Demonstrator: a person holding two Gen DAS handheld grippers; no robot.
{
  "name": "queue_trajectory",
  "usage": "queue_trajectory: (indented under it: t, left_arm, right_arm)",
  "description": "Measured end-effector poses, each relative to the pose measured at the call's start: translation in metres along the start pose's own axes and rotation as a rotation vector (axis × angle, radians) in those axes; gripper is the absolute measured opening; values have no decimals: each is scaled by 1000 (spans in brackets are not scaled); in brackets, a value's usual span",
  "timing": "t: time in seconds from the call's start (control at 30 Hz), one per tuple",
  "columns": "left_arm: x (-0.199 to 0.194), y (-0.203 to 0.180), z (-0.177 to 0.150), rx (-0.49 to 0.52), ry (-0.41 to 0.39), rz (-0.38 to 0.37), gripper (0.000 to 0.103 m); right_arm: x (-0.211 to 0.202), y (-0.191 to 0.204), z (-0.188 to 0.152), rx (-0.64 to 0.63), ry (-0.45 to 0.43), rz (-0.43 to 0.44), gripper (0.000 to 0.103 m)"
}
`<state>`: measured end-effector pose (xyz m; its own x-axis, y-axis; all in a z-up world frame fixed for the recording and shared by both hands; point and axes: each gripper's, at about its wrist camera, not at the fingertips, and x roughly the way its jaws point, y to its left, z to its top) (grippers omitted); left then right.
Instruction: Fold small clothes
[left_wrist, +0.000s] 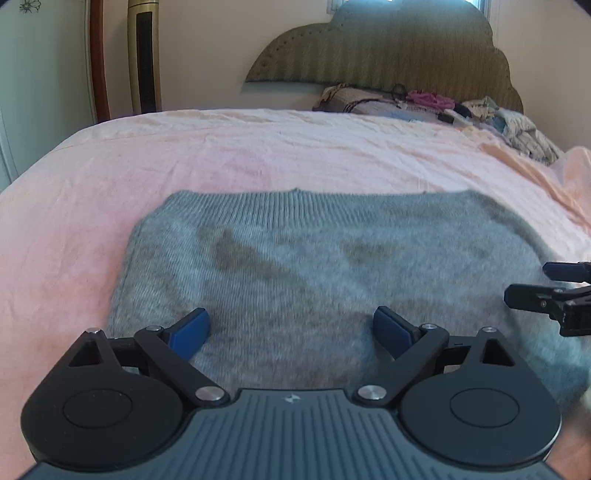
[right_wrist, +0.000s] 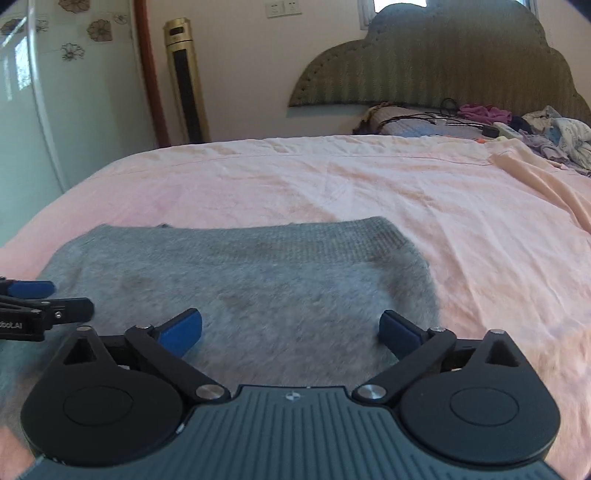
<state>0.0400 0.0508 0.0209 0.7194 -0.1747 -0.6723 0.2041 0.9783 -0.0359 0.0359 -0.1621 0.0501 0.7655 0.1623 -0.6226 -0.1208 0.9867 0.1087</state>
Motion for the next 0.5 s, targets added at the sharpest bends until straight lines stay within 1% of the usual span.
queue_trajectory:
  t: [0.03,0.07,0.1,0.13,0.17,0.2,0.23,0.27,0.3,0.33,0.37,0.4,0.43,0.47,0.5]
  left_arm:
    - [-1,3,-8,20,-43,-9,97]
    - [-2,6,-10,20,-51,-18,97]
    - [-4,7,-7,12,-38,-7,97]
    - [-8,7,-4,11,-25,14,97]
    - [-14,7,-3,5,-24,28,96]
    - [-23,6,-3,-5,-33,26,96]
    - [-31,6,-5,-11,-47,1,96]
    - [-38,3,-9,-8,-55,-31,96]
    - [-41,-1,-16,17,-42,-47,97]
    - [-39,-5,-22,51,-12,-44,97]
    - [-34,-7,-32,83,18,-23,98]
    - [-37,-5,-40,89,-19,-22,98]
    - [-41,-3,-43,90,-14,-18,98]
    - [-48,1,-44,74,-10,-10,98]
    - [-57,6,-45,42,-10,-9,96]
  right_arm:
    - [0,4,-9,-19,39,-10,103]
    - [4,7,-21,-64,80,-27,103]
    - [-1,6,-33,-101,21,-14,103]
    - [-4,2,-36,-92,20,1,103]
    - [-6,2,-34,-94,42,-2,103]
    - [-10,5,-31,-112,67,-18,101]
    - [-15,9,-29,-121,82,-43,98]
    - [-22,12,-28,-123,81,-56,97]
    - [-31,16,-29,-128,70,-43,96]
    - [-38,19,-33,-130,66,-20,99]
    - [-39,20,-39,-131,87,-4,101]
    - [-33,18,-47,-133,141,5,103]
    - [-36,17,-56,-150,115,6,103]
    - [-42,14,-60,-157,114,23,103]
    - [-48,12,-61,-158,133,33,103]
